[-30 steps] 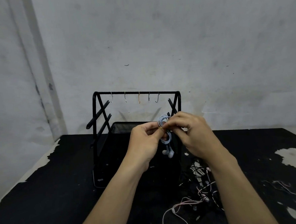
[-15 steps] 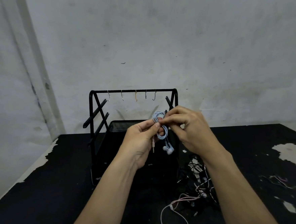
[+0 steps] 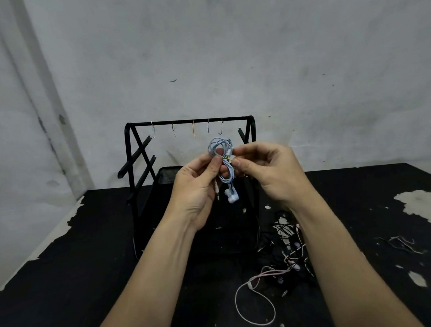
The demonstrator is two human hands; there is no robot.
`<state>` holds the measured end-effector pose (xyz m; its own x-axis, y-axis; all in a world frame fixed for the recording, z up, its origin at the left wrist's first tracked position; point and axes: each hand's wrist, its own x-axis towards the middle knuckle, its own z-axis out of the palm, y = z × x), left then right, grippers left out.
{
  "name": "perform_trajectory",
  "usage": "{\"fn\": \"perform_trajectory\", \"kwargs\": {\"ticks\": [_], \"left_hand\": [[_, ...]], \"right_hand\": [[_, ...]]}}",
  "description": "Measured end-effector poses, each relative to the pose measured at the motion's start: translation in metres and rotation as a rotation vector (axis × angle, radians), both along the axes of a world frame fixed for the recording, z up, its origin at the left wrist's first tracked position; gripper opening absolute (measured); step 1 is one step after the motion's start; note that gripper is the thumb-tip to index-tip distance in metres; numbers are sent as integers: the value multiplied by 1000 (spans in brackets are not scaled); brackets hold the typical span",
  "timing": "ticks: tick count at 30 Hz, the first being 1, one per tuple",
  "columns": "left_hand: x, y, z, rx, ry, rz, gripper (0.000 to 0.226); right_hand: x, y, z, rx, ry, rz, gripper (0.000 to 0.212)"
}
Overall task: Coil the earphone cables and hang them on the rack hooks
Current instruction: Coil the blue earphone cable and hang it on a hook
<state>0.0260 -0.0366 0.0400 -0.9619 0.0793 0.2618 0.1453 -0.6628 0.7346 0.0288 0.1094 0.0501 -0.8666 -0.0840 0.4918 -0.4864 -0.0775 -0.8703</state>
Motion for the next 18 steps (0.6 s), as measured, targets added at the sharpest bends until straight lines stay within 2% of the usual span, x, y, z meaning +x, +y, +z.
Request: {"fn": "perform_trajectory", "kwargs": {"ticks": [4,7,11,14,18], "left_hand": [[7,-1,0,-45,-1,-156,17],[8,-1,-4,-38,-46,-243,18],[1,1,-7,-27,-30,-168,16],[-4,2,-10,-96,20,-53,12],[-6,4,-11,-125,77,79,14]], "right_hand": [[1,11,-2,-45,-64,155,13],[2,16,-2,3,-78,157,16],[2,11,2,126,-11,-74,9],[3,8,4,258,4,-243,5],[10,0,7,306,-6,-320,6]]}}
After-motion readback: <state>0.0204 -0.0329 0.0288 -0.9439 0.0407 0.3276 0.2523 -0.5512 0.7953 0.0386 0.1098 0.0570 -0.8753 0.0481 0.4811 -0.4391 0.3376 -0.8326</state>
